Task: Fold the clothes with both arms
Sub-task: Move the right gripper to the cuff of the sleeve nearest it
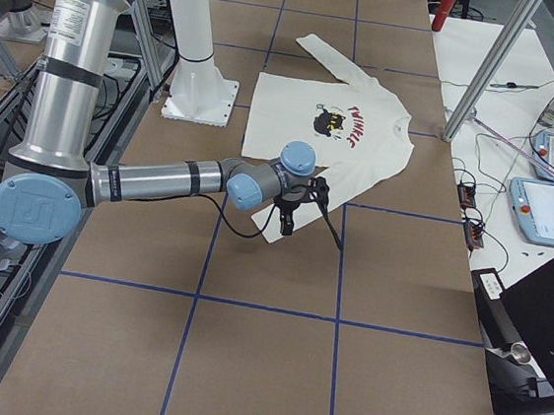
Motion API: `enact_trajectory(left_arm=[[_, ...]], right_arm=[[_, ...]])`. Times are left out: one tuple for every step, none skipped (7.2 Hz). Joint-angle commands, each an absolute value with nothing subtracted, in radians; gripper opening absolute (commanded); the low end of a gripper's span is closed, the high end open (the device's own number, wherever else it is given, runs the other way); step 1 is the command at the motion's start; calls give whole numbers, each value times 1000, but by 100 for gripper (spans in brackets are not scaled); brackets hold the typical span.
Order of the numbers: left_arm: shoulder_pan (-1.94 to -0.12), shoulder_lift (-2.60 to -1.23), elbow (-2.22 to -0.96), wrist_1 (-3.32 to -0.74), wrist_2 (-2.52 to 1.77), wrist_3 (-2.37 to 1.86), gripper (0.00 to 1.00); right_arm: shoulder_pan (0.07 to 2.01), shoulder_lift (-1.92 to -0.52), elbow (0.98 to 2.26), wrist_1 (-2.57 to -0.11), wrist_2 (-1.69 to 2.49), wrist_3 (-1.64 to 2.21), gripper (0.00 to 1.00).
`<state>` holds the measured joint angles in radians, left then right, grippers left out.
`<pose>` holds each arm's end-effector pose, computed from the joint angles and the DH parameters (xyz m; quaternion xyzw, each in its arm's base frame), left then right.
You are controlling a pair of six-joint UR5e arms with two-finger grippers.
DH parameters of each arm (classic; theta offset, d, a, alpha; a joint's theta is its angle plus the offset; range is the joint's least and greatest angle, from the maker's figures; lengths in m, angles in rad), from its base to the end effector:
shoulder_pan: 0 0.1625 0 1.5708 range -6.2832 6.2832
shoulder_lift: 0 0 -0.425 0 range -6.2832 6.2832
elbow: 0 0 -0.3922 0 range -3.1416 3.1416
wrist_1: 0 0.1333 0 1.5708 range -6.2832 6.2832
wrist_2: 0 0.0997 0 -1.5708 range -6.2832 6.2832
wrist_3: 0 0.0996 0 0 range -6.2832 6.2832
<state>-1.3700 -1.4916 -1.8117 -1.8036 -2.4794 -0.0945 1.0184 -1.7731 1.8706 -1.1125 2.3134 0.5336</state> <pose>0.0399 -0.4705 0.5412 0.1109 0.4515 0.1327 0.8753 -0.1686 -0.3992 0.5504 0.0386 -0.4308 -0.1080 0.8951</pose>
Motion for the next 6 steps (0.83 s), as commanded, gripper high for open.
enact_trajectory(left_arm=[[-1367, -1490, -1813, -1809, -2485, -100, 100], [-1365, -1489, -1810, -1809, -2485, -98, 100], [-1365, -1489, -1807, -1809, -2487, -98, 100], [-1364, -1489, -1807, -1809, -2487, -97, 100], [-1364, -1489, -1806, -1810, -2485, -97, 100], [-1364, -1489, -1805, -1810, -2487, -97, 100]], right_arm=[[902, -1835, 1766, -829, 2204, 735, 100], [856, -1827, 1706, -716, 2175, 861, 94], [830, -1825, 1678, -645, 2172, 985, 91], [819, -1825, 1678, -632, 2172, 1047, 87], [818, -1825, 1675, -632, 2169, 1049, 83], [819, -1827, 1657, -630, 2171, 1049, 77]])
